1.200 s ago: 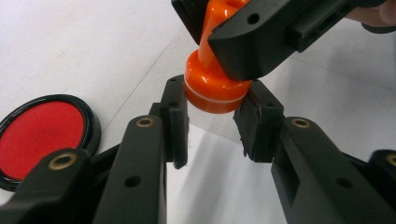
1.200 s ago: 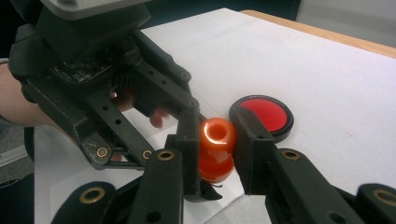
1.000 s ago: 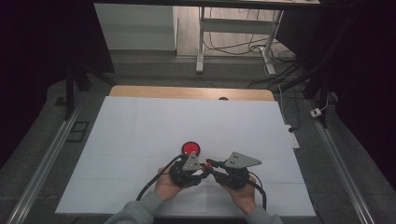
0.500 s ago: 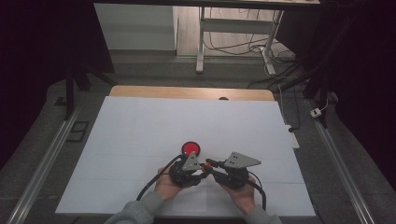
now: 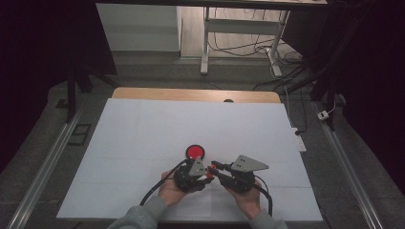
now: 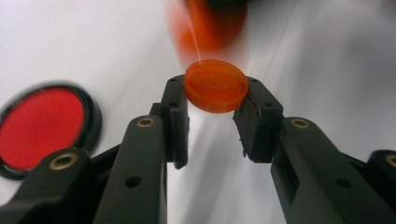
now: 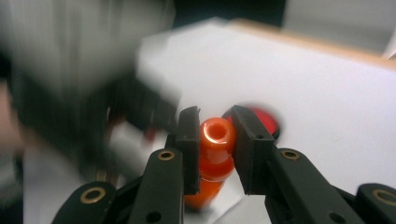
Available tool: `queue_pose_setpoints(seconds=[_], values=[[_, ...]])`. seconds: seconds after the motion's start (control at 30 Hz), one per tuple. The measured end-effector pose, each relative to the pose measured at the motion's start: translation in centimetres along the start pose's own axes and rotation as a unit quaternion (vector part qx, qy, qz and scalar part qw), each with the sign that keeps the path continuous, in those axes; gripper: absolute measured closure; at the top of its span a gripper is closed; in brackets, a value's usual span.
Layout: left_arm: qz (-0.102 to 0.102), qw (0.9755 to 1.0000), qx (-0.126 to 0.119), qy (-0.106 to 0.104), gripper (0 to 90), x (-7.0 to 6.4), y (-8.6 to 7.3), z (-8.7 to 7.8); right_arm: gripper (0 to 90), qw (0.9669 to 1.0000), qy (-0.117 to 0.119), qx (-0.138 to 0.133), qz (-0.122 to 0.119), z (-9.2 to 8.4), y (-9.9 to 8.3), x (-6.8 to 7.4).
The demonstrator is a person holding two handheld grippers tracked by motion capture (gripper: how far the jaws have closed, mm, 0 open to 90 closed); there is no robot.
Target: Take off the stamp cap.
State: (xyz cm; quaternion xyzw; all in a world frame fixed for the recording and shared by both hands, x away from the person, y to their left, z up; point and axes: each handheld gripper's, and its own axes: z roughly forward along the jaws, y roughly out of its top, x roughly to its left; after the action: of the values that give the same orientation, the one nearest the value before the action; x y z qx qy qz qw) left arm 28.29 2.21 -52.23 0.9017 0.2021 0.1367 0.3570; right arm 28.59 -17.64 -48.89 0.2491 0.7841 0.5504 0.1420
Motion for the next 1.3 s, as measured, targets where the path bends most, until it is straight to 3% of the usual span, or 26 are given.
queue_pose_setpoints(seconds=[0.03, 0.07, 0.1, 0.2, 0.43, 0.77, 1.3], values=[[-0.008, 0.9999, -0.005, -0.007, 65.6, -0.1, -0.3, 0.3, 72.8, 0.9996, -0.005, -0.023, 0.018, -0.9, 0.9, -0.7], [-0.027, 0.9993, -0.016, -0.021, 65.6, 0.1, -0.3, 0.2, 72.8, 0.9996, -0.005, -0.023, 0.018, -0.9, 0.9, -0.7], [-0.032, 0.9989, -0.025, -0.024, 65.6, 0.3, -0.2, 0.0, 72.8, 0.9996, -0.009, -0.024, 0.013, -1.3, 1.1, -1.0], [-0.036, 0.9984, -0.04, -0.018, 65.6, 0.5, 0.1, -0.8, 72.7, 0.9995, -0.014, -0.024, 0.015, -1.9, 0.9, -1.4], [-0.039, 0.9986, -0.035, -0.009, 65.5, 1.0, -0.1, -1.1, 72.7, 0.9997, -0.005, -0.017, 0.016, -1.6, 0.7, -1.5], [-0.05, 0.9974, -0.051, 0.001, 65.3, 1.5, -0.4, -1.9, 72.6, 0.9996, 0.0, -0.013, 0.026, -1.4, 0.3, -1.7], [-0.06, 0.9961, -0.064, 0.006, 65.2, 2.2, -1.4, -4.0, 72.6, 0.9995, -0.007, -0.015, 0.029, -1.5, 0.1, -1.8]])
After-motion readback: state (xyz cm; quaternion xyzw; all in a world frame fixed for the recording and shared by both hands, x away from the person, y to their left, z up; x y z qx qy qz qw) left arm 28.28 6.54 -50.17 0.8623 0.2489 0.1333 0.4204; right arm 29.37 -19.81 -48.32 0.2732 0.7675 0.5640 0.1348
